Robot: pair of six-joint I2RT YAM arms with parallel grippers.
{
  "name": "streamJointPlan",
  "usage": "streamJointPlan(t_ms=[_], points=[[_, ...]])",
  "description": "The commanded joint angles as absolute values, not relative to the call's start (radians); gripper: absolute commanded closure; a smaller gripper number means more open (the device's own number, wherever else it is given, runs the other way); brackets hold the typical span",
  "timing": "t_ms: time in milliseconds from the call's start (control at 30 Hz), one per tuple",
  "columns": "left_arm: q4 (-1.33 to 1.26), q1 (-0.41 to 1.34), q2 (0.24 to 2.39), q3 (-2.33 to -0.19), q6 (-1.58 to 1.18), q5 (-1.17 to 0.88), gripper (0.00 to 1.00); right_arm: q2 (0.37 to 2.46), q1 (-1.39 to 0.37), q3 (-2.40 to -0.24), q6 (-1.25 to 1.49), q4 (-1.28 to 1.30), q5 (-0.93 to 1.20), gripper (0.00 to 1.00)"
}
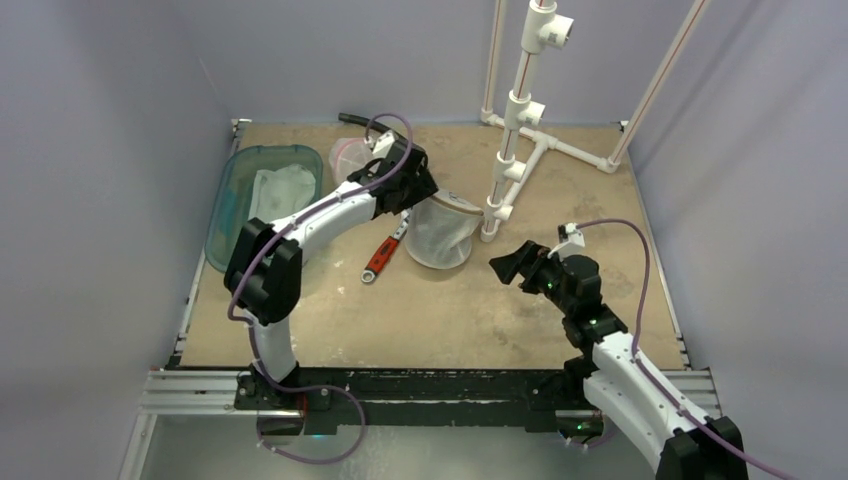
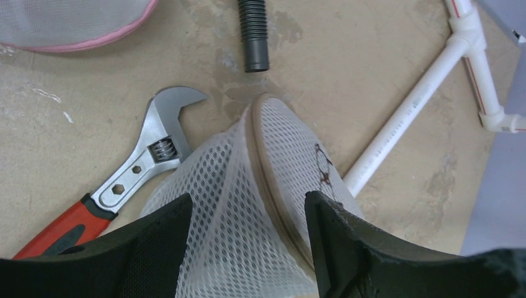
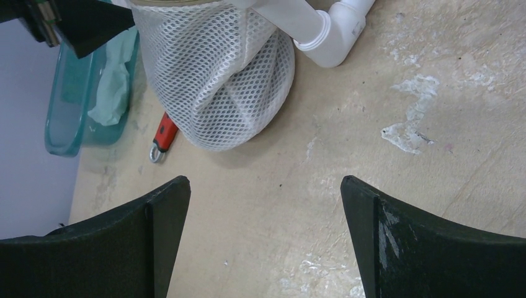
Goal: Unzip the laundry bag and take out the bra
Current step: Place the bin at the center of the board, then unzip the laundry bag at the center of the board.
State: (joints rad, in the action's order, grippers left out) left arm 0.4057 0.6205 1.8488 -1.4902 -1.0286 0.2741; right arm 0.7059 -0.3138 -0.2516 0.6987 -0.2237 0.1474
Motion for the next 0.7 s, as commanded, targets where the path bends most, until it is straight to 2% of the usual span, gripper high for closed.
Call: streamJointPlan(t_ms=[0, 133, 233, 333, 500, 667], points=[[0.388, 0.597, 1.883, -1.523, -1.072, 0.201, 0.34, 0.714, -0.315, -0.273, 0.689, -0.266, 0.143, 0.06], [0.388, 0.597, 1.913, -1.547, -1.071, 0.181, 0.34, 0.721, -0.315, -0.279, 0.689, -0.272, 0.152, 0.06], [0.379, 0.597, 1.908, -1.527, -1.071, 0.174, 0.46, 0.719, -0.315, -0.280, 0.683, -0.266, 0.152, 0.06], [0.352, 0.597, 1.885, -1.482, -1.072, 0.165, 0.61, 0.713, -0.315, -0.279, 0.680, -0.260, 0.152, 0.06], [0.327, 0.596, 1.834, -1.418, -1.070, 0.162, 1.00, 0.698, -0.315, -0.290, 0.678, -0.243, 0.162, 0.06], [0.336, 0.597, 1.723, -1.338, -1.028, 0.170, 1.00, 0.667, -0.314, -0.326, 0.664, -0.189, 0.185, 0.06]])
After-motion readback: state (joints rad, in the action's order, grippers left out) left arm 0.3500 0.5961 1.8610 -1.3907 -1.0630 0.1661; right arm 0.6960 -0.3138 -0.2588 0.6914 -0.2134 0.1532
